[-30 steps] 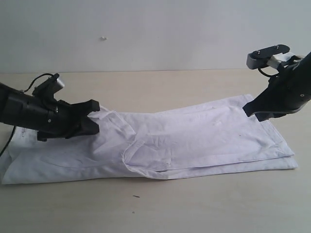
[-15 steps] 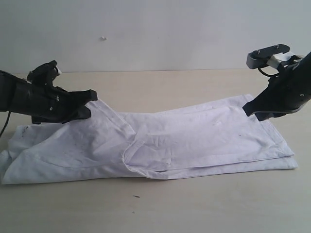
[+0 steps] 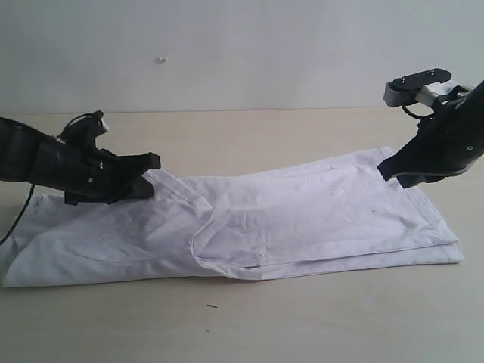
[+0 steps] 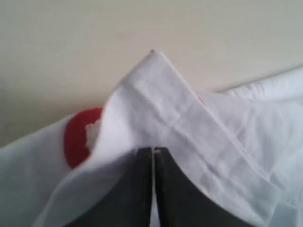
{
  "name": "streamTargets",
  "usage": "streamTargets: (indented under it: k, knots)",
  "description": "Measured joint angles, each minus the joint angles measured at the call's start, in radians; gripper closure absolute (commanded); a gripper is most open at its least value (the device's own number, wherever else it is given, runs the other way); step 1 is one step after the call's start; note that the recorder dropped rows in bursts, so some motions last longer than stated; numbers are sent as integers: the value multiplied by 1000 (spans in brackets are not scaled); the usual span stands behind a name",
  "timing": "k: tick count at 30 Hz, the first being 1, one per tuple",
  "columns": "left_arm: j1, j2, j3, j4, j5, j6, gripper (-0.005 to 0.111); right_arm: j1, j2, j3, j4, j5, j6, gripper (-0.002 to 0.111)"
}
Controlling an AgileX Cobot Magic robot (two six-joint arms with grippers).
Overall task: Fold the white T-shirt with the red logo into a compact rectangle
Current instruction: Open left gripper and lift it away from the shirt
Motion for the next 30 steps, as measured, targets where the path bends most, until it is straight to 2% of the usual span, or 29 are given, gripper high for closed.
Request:
streamTargets:
  k: [3,5,12,18,23,30]
  knots:
    - [31,-66,-17,28,21,15,69,0,0,0,0,0,0,108]
    - [64,-115,-26,57,43,19,61,0,0,0,0,0,0,108]
    - [223,-249,-32,267,149,-52,56,0,0,0,0,8,0,108]
    - [383,-263,-32,462,291,-202,33,0,0,0,0,10,0,108]
    - [446,-263,-32,587,321,-330,34,0,0,0,0,14,0,108]
    - [462,-259,-32,727,331,-433,34,0,0,0,0,22,0,108]
